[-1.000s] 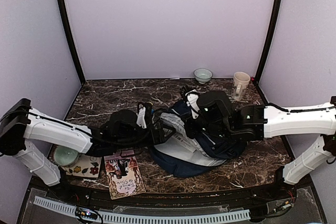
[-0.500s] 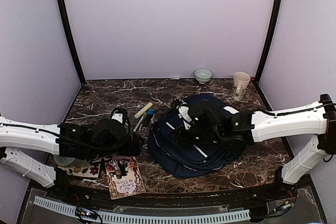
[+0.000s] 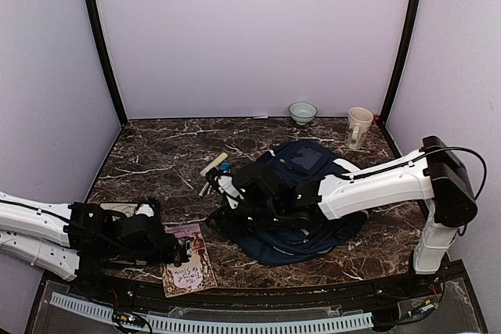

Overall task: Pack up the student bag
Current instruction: Pick up the book at the center of the board.

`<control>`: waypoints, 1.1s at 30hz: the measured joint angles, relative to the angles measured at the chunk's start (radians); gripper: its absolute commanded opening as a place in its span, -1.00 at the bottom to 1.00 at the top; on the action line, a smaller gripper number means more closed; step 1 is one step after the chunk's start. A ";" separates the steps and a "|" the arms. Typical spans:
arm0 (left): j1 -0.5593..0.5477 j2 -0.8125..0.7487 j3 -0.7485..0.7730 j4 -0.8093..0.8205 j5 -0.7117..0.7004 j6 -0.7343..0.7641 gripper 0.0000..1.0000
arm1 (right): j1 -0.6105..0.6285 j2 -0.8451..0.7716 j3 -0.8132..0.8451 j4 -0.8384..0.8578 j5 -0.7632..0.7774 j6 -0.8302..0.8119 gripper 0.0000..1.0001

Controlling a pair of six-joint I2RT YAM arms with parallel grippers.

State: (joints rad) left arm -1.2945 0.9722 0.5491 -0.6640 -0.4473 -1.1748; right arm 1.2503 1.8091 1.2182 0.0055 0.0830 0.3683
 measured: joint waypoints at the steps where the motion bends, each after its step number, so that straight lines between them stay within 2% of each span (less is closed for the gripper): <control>1: 0.000 -0.025 -0.030 0.000 0.013 -0.012 0.69 | 0.002 0.024 0.000 0.010 -0.011 0.011 0.19; 9: 0.000 -0.129 -0.132 0.003 0.093 -0.074 0.69 | 0.016 0.146 0.020 0.058 -0.077 0.066 0.05; 16: 0.000 -0.179 -0.168 0.045 0.126 -0.096 0.68 | 0.037 0.195 0.042 0.090 -0.110 0.097 -0.18; 25: 0.000 -0.116 -0.216 0.159 0.165 -0.109 0.65 | 0.073 0.242 0.044 0.106 -0.118 0.124 -0.53; 28: 0.000 -0.091 -0.219 0.204 0.164 -0.109 0.63 | 0.080 0.248 0.043 0.109 -0.117 0.137 -0.59; 33: 0.000 -0.068 -0.249 0.330 0.153 -0.108 0.47 | 0.085 0.249 0.024 0.137 -0.127 0.148 -0.64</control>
State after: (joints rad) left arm -1.2945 0.9043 0.3004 -0.3344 -0.2943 -1.2823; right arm 1.3354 2.0583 1.2427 0.1421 -0.0444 0.5159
